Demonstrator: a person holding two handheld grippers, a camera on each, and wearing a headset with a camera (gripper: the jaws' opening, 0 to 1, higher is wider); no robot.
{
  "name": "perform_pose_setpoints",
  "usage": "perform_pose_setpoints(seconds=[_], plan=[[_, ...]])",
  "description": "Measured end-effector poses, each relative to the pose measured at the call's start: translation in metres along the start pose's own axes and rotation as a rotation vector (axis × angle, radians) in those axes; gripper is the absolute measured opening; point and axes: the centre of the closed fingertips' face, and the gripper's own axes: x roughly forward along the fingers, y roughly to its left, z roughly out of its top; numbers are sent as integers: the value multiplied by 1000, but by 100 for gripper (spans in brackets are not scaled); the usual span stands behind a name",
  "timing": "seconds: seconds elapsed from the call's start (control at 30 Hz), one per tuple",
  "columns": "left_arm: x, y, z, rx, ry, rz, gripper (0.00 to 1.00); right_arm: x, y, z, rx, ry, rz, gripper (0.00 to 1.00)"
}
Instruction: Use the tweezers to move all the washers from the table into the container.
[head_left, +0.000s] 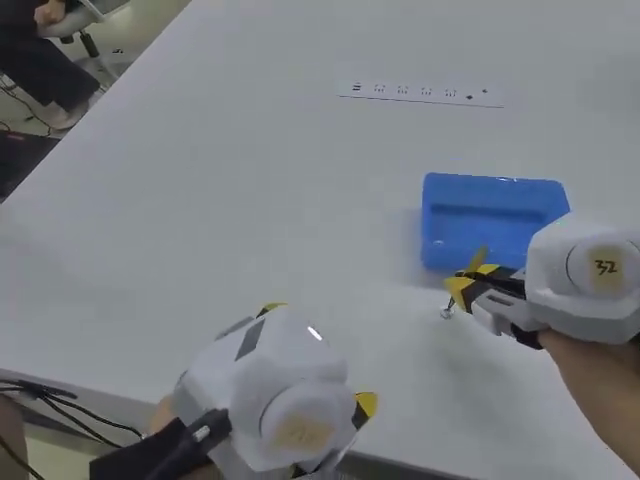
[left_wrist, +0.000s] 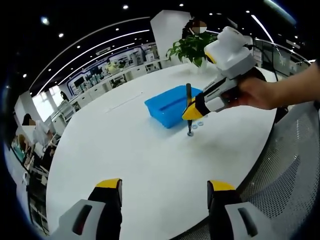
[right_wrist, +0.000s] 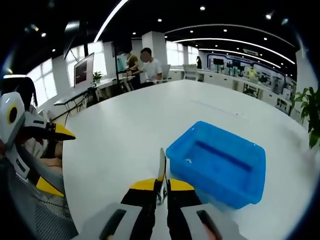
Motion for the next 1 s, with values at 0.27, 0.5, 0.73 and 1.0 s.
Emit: perform_pose_setpoints(seconds=[0.27,0.5,0.73,1.0], plan=[[0,0,-1,-19,4,-6,72,-23,-4,41,-86,-72,-22,3],[0,0,0,-30,2,-9,74,-31,-20,76,-112,-133,-49,4],[1,0,-2,-28,12,-6,76,-20,-44,87,-78,-161,-86,4],[2,1,-2,-42,12,0,84,16,-59,60,21,-100,-93,4]])
